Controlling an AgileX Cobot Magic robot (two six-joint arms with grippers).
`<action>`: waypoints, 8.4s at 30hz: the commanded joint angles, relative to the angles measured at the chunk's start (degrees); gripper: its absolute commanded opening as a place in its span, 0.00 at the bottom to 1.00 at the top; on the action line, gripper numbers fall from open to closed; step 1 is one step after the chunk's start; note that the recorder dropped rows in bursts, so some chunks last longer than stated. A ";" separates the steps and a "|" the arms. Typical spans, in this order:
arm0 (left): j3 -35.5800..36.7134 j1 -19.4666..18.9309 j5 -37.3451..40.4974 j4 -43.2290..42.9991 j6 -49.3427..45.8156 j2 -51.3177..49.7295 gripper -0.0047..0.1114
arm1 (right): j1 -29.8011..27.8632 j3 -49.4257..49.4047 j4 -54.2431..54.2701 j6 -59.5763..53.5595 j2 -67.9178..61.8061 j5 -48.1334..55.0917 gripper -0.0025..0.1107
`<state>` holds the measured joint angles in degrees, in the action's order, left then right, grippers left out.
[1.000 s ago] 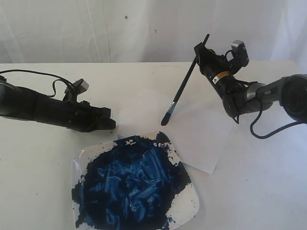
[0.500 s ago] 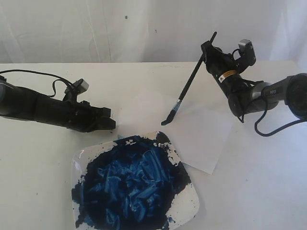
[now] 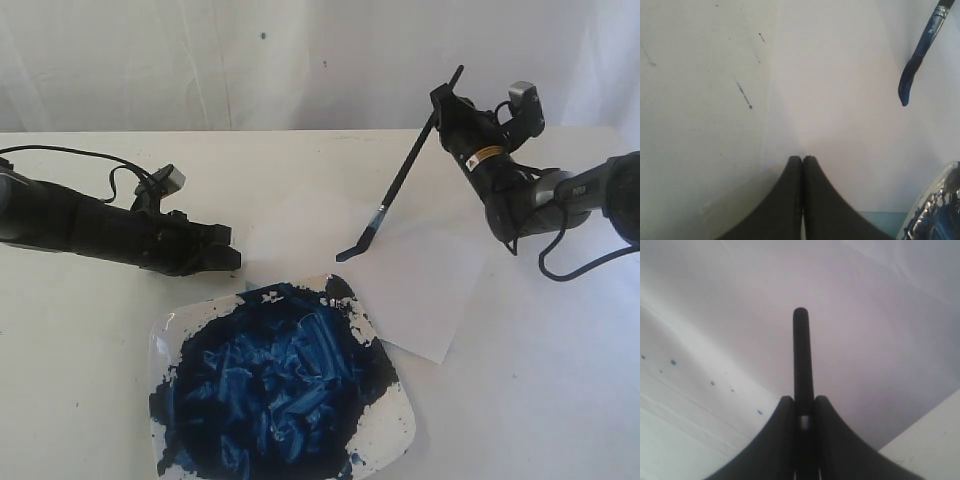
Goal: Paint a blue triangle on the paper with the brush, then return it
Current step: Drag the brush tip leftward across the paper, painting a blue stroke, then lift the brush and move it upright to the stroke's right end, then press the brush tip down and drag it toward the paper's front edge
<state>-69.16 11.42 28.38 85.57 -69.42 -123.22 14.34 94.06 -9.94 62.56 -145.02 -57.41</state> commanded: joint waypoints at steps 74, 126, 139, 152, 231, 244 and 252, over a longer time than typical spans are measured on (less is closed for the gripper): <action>1.03 0.36 -1.87 -1.05 1.51 -2.36 0.04 | -7.38 0.00 -19.30 15.94 1.45 -12.55 0.02; 1.03 0.36 -1.87 -1.05 1.51 -2.36 0.04 | -3.52 0.10 -35.74 16.85 1.66 -12.55 0.02; 1.03 0.36 -1.87 -1.05 1.51 -2.36 0.04 | -3.52 0.10 -32.24 11.97 1.56 -12.55 0.02; 1.03 0.36 -1.87 -1.05 1.51 -2.36 0.04 | -3.52 0.10 -23.74 6.54 1.56 -8.01 0.02; 1.03 0.36 -1.87 -1.05 1.51 -2.36 0.04 | -3.40 9.99 -17.07 -3.01 -0.85 3.91 0.02; 1.03 0.36 -1.87 -1.05 1.51 -2.36 0.04 | -3.40 15.71 -13.25 -3.37 -4.82 5.34 0.02; 1.03 0.36 -1.87 -1.05 1.51 -2.36 0.04 | -3.40 16.16 -12.35 -4.51 -4.83 6.03 0.02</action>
<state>-69.16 11.42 28.38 85.57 -69.42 -123.22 10.98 110.00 -22.87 59.20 -149.84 -51.03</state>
